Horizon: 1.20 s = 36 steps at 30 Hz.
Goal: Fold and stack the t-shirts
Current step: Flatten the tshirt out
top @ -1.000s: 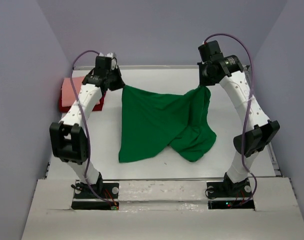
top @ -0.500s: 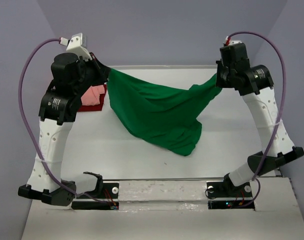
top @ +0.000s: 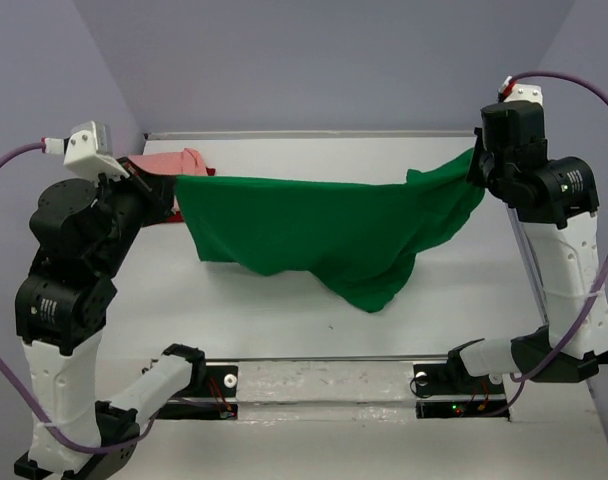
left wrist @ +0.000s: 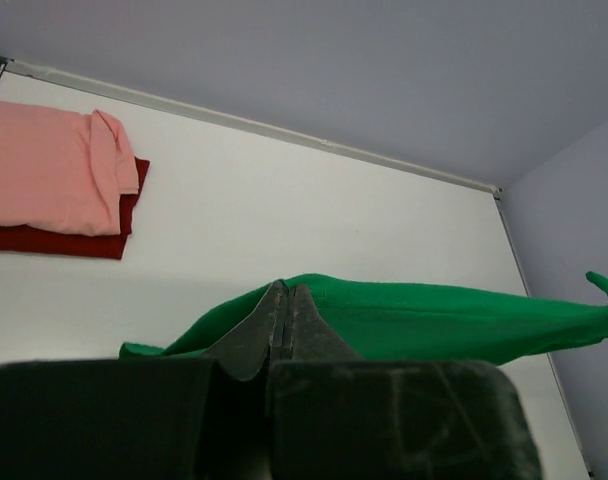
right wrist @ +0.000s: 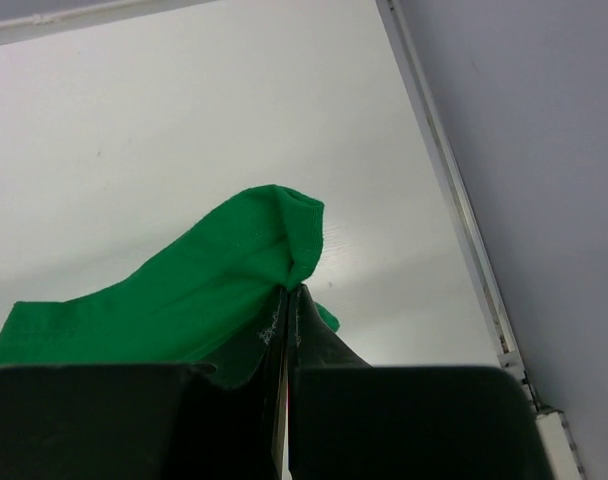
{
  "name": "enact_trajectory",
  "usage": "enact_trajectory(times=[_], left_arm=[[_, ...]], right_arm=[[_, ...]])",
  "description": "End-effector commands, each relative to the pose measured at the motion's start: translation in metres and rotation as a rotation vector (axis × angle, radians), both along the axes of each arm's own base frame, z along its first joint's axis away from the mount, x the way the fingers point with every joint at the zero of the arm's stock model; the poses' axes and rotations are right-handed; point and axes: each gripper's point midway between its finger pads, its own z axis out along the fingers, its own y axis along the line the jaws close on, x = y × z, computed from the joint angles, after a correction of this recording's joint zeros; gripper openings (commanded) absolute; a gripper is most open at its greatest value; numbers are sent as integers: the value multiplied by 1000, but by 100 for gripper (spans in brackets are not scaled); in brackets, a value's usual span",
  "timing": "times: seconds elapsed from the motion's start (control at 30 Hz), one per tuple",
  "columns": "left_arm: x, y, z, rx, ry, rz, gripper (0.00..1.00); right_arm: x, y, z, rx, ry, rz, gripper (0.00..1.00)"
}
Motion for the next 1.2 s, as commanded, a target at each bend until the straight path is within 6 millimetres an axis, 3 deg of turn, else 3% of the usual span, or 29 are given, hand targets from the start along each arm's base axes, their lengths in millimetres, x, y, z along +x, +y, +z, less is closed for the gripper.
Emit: enact_trajectory(times=[0.0, 0.23, 0.4, 0.63, 0.9, 1.07, 1.17], left_arm=[[-8, 11, 5, -10, -22, 53, 0], [-36, 14, 20, -43, -80, 28, 0], [-55, 9, 30, -70, -124, -25, 0], [-86, -5, 47, -96, -214, -153, 0], [-113, -13, 72, -122, -333, -247, 0], [-152, -17, 102, -129, -501, -338, 0], [-154, -10, 103, -124, -488, -304, 0]], right_arm=[[-16, -20, 24, -2, -89, -83, 0], [-41, -21, 59, 72, -209, -33, 0], [-71, -14, 93, 158, -323, 69, 0], [-101, -1, 107, 211, -397, 214, 0], [-110, 24, 136, 270, -471, 370, 0], [-131, 49, 165, 310, -564, 562, 0], [-141, 39, 175, 313, -607, 527, 0]])
